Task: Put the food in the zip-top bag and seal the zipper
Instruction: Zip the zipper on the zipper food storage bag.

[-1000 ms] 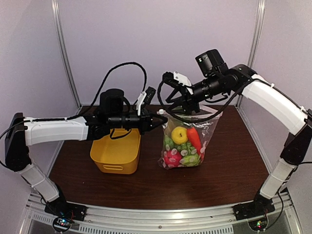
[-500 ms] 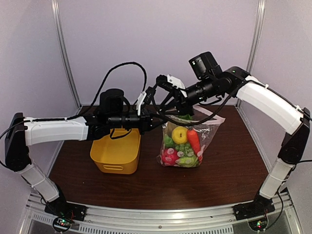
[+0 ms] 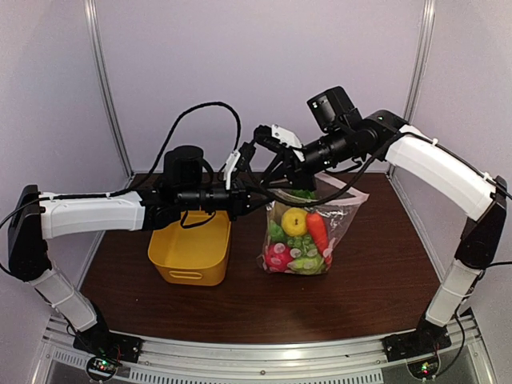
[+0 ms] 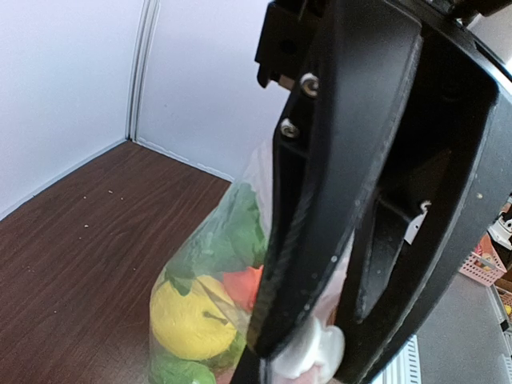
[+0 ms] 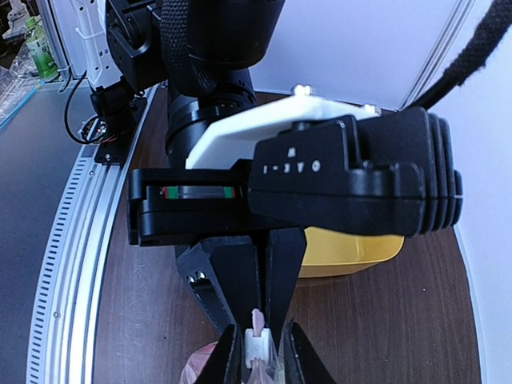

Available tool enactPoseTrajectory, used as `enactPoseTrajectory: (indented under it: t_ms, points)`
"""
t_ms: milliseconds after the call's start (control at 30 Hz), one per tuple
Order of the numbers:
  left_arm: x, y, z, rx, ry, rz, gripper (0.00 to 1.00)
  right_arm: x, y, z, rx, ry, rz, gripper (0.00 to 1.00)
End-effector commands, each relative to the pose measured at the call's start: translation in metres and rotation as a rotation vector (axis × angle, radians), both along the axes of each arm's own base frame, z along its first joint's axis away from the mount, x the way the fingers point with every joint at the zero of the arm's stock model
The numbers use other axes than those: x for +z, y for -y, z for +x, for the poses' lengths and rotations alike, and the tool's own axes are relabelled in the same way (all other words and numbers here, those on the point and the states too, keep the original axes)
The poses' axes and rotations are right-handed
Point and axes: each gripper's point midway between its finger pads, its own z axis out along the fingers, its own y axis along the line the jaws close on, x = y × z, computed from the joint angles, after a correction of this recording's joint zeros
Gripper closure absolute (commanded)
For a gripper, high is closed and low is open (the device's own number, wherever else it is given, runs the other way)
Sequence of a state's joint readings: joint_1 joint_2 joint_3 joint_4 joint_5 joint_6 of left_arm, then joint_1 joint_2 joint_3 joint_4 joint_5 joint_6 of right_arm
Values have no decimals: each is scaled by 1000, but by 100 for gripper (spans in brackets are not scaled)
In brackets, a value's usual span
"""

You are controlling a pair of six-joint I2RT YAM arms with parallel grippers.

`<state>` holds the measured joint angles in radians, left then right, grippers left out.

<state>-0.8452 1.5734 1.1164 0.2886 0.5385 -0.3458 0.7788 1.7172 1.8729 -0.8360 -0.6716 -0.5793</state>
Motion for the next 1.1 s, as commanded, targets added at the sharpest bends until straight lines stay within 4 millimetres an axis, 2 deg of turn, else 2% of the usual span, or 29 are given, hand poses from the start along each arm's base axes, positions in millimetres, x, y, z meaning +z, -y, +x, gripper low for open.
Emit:
enactPoseTrajectory:
  t_ms: [0,200,500,733,833,967,1000,1033,1067]
  points:
    - [16,-3,3,5,65,-45,100,-15,0,4,-18,-8,-48,84]
    - [15,-6,6,33,62,-37,100,-17,7,10,-37,23,-103,100]
    - [5,-15,12,74,48,-24,100,-14,40,29,-143,141,-238,100]
    - [2,-21,15,96,51,-22,100,-19,66,41,-191,120,-294,100]
    - [-1,-22,16,103,47,-18,100,-12,74,43,-208,111,-286,100]
    - [1,-18,16,88,46,-27,100,-7,72,35,-188,89,-263,100]
    - [3,-17,16,84,49,-31,93,-3,71,33,-181,82,-254,100]
    - [5,-16,16,80,53,-36,78,-1,69,30,-171,75,-247,100]
    - [7,-16,16,74,59,-42,69,2,68,27,-164,75,-243,100]
